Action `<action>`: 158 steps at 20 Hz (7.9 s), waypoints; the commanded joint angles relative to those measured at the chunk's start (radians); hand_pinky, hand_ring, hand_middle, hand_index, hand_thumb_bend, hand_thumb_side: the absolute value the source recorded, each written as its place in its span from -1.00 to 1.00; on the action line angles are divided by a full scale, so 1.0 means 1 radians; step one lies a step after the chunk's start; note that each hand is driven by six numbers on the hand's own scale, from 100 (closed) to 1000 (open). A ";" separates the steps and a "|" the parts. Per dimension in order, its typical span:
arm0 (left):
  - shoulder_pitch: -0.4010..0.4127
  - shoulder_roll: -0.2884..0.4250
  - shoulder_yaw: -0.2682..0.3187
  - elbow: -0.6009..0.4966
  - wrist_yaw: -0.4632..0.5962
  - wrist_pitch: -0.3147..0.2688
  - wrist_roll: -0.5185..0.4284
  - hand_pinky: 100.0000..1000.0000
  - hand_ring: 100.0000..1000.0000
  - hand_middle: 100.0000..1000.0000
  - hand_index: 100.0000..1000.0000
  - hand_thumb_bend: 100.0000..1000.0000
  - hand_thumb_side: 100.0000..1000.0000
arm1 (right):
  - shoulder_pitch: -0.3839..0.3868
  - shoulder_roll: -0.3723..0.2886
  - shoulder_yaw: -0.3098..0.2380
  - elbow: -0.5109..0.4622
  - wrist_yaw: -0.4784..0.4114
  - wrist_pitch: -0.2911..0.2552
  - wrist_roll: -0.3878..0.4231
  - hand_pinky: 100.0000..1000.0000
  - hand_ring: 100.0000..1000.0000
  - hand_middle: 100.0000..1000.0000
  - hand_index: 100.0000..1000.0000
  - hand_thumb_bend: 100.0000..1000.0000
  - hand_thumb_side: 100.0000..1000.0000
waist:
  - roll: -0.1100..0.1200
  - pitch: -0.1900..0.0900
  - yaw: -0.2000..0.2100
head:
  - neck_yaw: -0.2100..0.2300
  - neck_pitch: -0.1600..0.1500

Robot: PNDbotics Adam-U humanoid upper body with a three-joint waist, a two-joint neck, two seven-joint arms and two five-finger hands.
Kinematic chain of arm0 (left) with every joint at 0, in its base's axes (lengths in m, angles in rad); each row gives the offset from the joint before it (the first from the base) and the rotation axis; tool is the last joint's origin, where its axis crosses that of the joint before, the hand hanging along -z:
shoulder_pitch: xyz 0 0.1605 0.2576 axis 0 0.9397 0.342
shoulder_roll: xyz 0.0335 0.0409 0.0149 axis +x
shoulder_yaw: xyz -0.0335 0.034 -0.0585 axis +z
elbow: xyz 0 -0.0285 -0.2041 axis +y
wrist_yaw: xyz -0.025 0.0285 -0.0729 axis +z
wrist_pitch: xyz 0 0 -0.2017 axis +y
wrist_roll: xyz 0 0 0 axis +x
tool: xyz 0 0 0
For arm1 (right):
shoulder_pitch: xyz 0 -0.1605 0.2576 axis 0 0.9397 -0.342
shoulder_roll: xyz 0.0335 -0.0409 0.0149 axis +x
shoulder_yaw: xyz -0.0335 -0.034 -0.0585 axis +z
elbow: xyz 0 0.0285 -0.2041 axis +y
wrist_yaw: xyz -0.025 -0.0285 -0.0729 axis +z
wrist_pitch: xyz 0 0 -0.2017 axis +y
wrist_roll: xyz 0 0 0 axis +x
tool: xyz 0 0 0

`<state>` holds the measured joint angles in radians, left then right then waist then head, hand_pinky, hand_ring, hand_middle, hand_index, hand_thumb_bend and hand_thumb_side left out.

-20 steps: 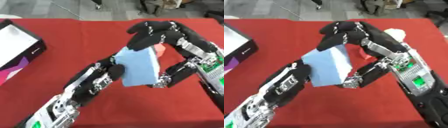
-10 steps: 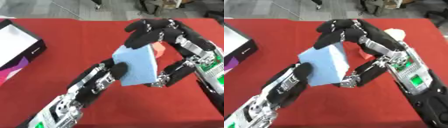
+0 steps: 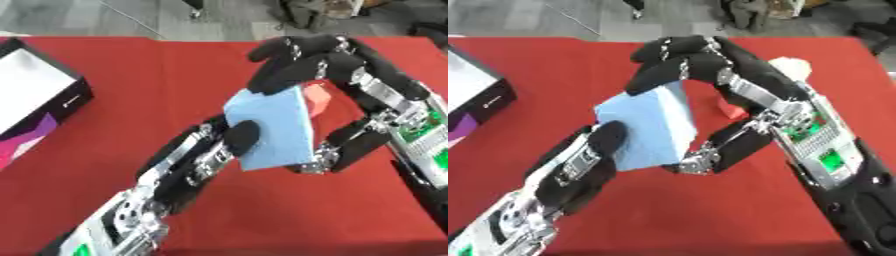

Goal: Pick up the objects with one hand, pass them to the other hand, and then place them into the box on the other side of the table.

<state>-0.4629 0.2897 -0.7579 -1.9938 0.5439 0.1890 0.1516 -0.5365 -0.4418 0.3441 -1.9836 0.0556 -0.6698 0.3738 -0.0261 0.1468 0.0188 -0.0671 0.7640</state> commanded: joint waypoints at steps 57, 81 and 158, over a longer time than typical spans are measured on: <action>0.123 0.276 0.241 -0.005 -0.059 0.041 0.381 0.83 0.32 0.12 -0.09 -1.00 -0.15 | 0.114 -0.004 -0.093 -0.016 0.244 0.029 -0.423 0.85 0.58 0.73 1.00 -0.15 -0.38 | 0.010 -0.018 -0.024 | 0.149 -0.063; 0.140 0.702 0.665 0.435 -1.444 0.718 -0.201 0.22 0.18 0.14 0.61 -0.16 -1.00 | 0.207 -0.020 -0.090 -0.014 0.260 0.046 -0.353 0.94 0.56 0.67 1.00 -0.32 -0.26 | 0.037 -0.031 -0.053 | 0.303 -0.166; -0.134 0.054 0.308 -0.006 -0.416 0.027 -0.045 1.00 0.68 0.60 0.38 -0.68 0.36 | -0.157 -0.108 -0.289 1.053 0.648 0.395 -0.210 1.00 0.68 0.68 1.00 -0.43 0.04 | 0.022 0.022 0.089 | -0.265 -0.178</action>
<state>-0.5879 0.3266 -0.4520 -1.9845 0.1266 0.2360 0.1062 -0.6793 -0.5362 0.0617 -0.9543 0.6792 -0.2644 0.1793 -0.0036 0.1797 0.1061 -0.3281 0.5993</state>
